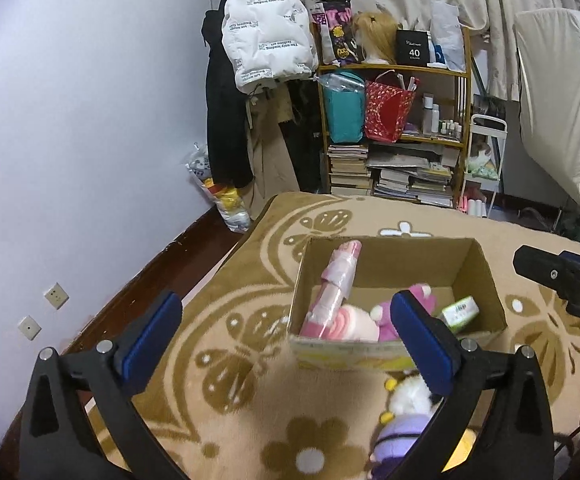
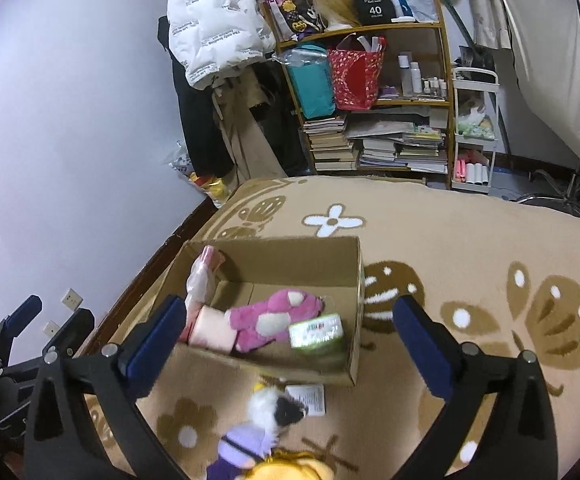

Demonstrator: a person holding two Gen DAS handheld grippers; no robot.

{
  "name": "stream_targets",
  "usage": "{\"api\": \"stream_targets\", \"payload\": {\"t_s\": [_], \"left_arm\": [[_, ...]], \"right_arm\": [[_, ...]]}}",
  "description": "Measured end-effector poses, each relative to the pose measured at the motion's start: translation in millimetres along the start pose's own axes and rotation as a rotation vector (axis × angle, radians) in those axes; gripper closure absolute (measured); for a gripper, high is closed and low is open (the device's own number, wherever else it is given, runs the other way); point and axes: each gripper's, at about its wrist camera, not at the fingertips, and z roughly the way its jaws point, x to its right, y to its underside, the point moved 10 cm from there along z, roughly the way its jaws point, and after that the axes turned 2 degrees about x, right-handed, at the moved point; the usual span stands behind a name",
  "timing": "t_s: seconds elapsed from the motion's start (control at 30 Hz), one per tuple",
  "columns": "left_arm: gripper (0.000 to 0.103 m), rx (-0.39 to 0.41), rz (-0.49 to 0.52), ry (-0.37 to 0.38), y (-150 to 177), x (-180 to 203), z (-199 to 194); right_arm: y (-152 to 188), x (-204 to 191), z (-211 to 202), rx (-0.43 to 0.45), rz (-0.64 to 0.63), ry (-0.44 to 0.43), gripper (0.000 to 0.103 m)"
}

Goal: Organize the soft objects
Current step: 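Move both tools back toward the remaining lavender doll and yellow plush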

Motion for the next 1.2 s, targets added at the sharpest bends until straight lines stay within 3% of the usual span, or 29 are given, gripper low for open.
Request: {"api": "stream_targets", "payload": {"t_s": [0.7, 0.93, 1.2], "left_arm": [[0.0, -0.141, 0.058, 0.039, 83.2, 17.6, -61.9], [0.0, -0.16, 0.075, 0.012, 98.3, 20.1, -60.1], [0.0, -0.244, 0.124, 0.044, 124.7, 32.7, -44.6]], "right_arm": [[89.1, -5.9, -35.0, -0.109, 0.014, -0.027, 0.0], [103.1, -2.3, -33.2, -0.131, 0.021, -0.017, 0.0], [118.1, 4.6, -24.3, -0.16, 0.039, -0.009, 0.0]]}}
